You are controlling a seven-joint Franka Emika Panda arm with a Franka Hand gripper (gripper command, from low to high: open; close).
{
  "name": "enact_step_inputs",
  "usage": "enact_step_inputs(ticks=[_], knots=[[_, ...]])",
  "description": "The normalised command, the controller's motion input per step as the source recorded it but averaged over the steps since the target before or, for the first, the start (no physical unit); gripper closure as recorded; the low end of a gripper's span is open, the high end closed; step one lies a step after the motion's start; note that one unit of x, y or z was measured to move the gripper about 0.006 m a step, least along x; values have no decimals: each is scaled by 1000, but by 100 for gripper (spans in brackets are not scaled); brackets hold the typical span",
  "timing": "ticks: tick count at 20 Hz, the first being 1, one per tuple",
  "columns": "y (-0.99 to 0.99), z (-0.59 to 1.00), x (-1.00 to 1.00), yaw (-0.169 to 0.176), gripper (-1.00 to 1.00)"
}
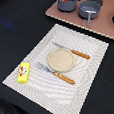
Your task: Interact with the objects in diverse but meaningful ways.
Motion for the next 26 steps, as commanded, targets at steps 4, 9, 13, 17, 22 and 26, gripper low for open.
enact_step_inputs(ticks=[4, 9, 13, 17, 22, 26], knots=[[714, -197, -210, 6, 100], [614, -216, -54, 5, 100], [436, -306, -2, 0, 100], [332, -358, -9, 0, 100], [212, -397, 0, 0, 100], [201, -411, -20, 0, 100]])
